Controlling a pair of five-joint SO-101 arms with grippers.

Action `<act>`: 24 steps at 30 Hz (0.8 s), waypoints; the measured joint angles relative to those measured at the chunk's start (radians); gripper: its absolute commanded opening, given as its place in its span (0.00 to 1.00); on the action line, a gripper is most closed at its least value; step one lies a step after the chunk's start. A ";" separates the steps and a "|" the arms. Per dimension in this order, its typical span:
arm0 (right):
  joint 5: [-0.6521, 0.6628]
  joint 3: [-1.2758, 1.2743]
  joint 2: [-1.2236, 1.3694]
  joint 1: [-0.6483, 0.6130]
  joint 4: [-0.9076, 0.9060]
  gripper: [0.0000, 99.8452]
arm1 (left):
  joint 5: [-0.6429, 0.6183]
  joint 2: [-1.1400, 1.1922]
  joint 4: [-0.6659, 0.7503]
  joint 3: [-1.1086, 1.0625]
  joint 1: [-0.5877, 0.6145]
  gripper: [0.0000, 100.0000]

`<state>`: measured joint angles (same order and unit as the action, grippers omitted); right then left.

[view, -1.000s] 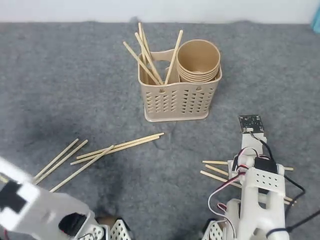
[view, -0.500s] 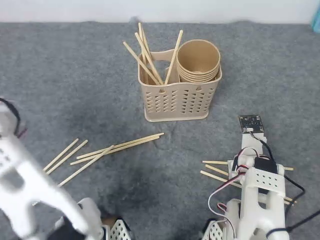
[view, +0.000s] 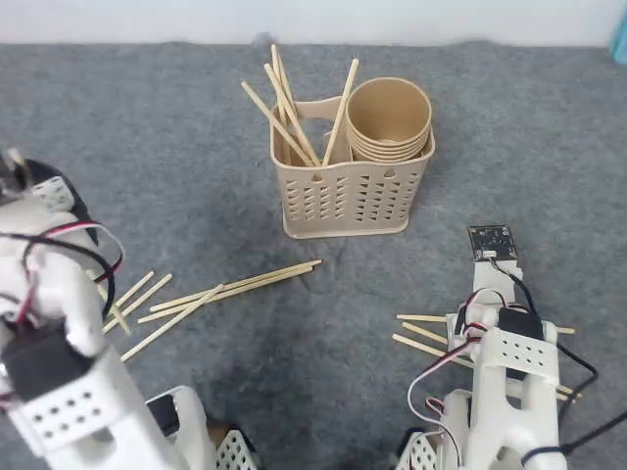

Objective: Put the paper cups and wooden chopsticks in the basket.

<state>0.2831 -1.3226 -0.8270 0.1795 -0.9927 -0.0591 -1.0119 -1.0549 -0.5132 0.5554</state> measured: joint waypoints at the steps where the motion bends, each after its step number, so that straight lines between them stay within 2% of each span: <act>1: 0.000 0.000 0.000 0.000 0.000 0.01 | 0.000 -0.020 0.031 -0.017 -0.002 0.01; 5: 0.000 0.000 0.000 0.000 0.000 0.01 | 0.002 -0.118 0.207 -0.114 -0.006 0.01; 11: 0.000 0.000 0.000 0.000 0.000 0.01 | 0.002 -0.310 0.574 -0.344 -0.084 0.01; 19: 0.000 0.000 0.000 0.000 0.000 0.01 | 0.002 -0.526 1.157 -0.647 -0.361 0.01; 21: 0.000 0.000 0.000 0.000 0.000 0.01 | 0.002 -0.528 1.217 -0.643 -0.419 0.01; 24: 0.000 0.000 0.000 0.000 0.000 0.01 | 0.002 -0.483 1.208 -0.591 -0.502 0.01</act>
<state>0.2831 -1.3226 -0.8270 0.1795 -0.9927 -0.0575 -1.4952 0.1527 -1.1040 0.0537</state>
